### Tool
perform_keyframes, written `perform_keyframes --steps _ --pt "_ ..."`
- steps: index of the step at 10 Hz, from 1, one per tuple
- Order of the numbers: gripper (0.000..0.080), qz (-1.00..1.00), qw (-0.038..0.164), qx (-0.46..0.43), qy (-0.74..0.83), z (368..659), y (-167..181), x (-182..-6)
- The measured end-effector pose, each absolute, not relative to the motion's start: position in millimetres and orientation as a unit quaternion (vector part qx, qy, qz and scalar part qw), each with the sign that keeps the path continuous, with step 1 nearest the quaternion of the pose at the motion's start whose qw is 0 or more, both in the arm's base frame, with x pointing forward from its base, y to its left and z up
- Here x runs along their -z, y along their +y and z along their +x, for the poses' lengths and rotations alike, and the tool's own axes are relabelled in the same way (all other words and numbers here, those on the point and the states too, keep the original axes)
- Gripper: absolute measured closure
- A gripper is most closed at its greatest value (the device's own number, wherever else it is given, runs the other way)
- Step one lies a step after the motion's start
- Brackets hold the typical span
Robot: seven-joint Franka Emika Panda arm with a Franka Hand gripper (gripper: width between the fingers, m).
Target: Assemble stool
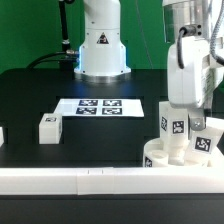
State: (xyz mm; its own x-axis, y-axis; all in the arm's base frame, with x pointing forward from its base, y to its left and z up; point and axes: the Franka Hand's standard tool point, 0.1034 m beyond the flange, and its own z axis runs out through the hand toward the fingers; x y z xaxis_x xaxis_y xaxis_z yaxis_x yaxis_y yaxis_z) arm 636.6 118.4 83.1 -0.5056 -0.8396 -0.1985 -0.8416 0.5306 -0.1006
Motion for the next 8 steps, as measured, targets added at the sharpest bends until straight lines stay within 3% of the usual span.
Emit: perform_keyframes --steps 5,6,7,8 --pt "0.0460 -0.468 0.137 -0.013 0.873 640.1 107.9 -91.9" --pt "0.0244 -0.471 0.140 -0.011 0.871 639.2 102.8 -98.2" --pt "0.0244 -0.502 0.142 -0.005 0.853 638.1 90.8 -106.5" --pt "0.0170 -0.518 0.143 0.002 0.844 636.4 69.0 -116.5"
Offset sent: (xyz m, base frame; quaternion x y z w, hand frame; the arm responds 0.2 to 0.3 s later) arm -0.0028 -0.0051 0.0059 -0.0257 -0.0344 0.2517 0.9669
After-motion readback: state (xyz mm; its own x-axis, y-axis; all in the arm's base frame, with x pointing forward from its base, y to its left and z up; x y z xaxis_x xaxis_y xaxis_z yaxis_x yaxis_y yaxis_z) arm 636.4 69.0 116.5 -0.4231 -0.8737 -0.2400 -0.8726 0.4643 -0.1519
